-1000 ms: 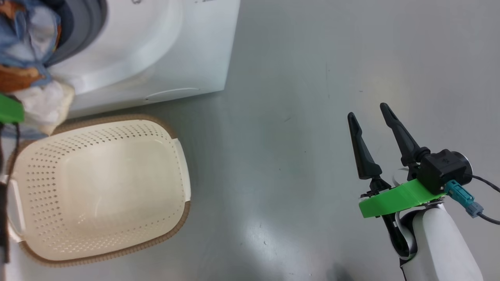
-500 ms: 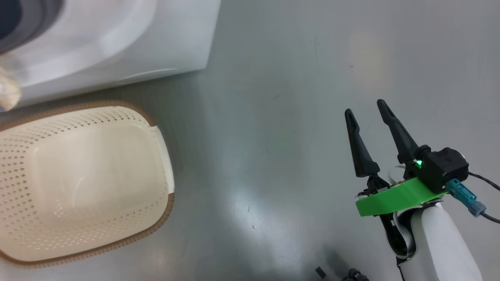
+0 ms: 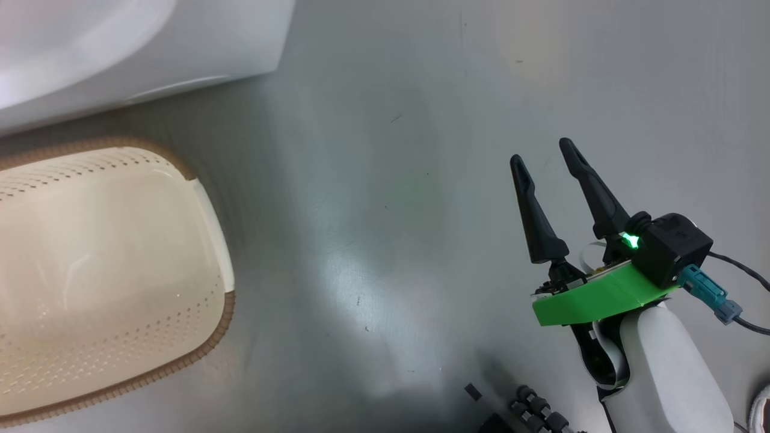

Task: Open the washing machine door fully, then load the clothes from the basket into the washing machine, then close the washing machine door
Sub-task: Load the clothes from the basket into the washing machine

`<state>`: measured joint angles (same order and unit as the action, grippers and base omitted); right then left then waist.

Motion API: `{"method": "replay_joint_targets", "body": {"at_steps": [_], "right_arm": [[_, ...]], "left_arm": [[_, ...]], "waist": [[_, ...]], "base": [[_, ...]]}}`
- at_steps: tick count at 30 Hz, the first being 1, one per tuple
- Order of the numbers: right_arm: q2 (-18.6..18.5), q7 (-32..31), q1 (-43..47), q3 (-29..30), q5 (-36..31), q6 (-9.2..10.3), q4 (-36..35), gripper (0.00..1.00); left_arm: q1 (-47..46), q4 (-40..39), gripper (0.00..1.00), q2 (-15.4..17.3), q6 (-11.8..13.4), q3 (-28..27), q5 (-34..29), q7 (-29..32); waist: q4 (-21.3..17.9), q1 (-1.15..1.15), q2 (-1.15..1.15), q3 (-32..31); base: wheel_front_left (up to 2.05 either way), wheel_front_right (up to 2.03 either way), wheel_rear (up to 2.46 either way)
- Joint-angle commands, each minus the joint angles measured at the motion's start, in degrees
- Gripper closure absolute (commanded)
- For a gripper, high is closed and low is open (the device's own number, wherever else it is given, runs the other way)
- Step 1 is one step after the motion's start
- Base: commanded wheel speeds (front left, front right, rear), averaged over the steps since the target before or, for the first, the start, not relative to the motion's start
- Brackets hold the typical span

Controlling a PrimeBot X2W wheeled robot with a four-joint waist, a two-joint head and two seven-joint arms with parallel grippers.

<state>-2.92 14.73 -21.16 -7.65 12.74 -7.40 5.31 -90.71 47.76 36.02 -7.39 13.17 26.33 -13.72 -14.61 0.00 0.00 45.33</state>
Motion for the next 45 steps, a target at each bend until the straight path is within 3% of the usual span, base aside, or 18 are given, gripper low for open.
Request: {"method": "replay_joint_targets", "body": {"at_steps": [1, 6, 14, 16, 17, 26, 36, 45], "right_arm": [[0.04, 0.27, 1.13, -1.4, 0.29, -0.09, -1.21, 0.0], [0.04, 0.27, 0.79, -1.42, 0.32, -0.09, -1.04, 0.0], [0.04, 0.27, 0.12, -1.92, 0.38, -0.09, -0.83, 0.0], [0.04, 0.27, 0.02, -2.02, 0.52, -0.09, -0.71, 0.0], [0.04, 0.27, -0.01, -2.03, 0.6, -0.09, -0.66, 0.0], [0.04, 0.27, -0.27, -1.4, 0.37, -0.09, -0.35, 0.0], [0.04, 0.27, 0.37, 0.13, -1.78, -0.09, 0.02, 0.0], [0.04, 0.27, 1.54, 1.81, -4.0, -0.09, 0.34, 0.0]], "left_arm": [[0.28, 0.67, 1.0, 2.26, -0.03, 0.75, -0.62, -0.33], [0.63, 6.27, 1.0, -0.08, -0.08, 7.49, 1.14, 1.66], [-2.2, 10.6, 0.98, 0.8, -0.09, 13.23, 3.93, 2.77], [-3.19, 12.04, 0.05, 1.05, -0.09, 13.5, 4.23, 2.18], [-3.49, 12.61, 0.0, 0.93, -0.09, 13.9, 4.47, 2.24], [-3.02, 15.09, 0.0, 0.42, -0.09, 17.02, 7.23, 0.6], [3.55, 14.5, 0.0, -1.67, -0.1, 19.64, 9.0, -1.08], [11.89, 8.67, 0.0, -4.08, -0.04, 18.01, 8.87, -1.26]], "waist": [[-0.47, 0.0, 0.0, 0.61], [-0.23, 0.0, 0.0, 0.93], [-0.61, 0.0, 0.0, 1.24], [-0.79, 0.0, 0.0, 1.26], [-0.83, 0.0, 0.0, 1.23], [-0.13, 0.0, 0.0, -0.03], [3.43, 0.0, 0.0, -3.68], [7.05, 0.0, 0.0, -7.19]], "base": [[0.0, 0.0, 0.0], [0.0, 0.0, 0.0], [0.0, 0.0, 0.0], [0.0, 0.0, 0.0], [0.0, 0.0, 0.0], [0.0, 0.0, 0.0], [0.0, 0.0, 0.0], [0.0, 0.0, 0.0]]}}
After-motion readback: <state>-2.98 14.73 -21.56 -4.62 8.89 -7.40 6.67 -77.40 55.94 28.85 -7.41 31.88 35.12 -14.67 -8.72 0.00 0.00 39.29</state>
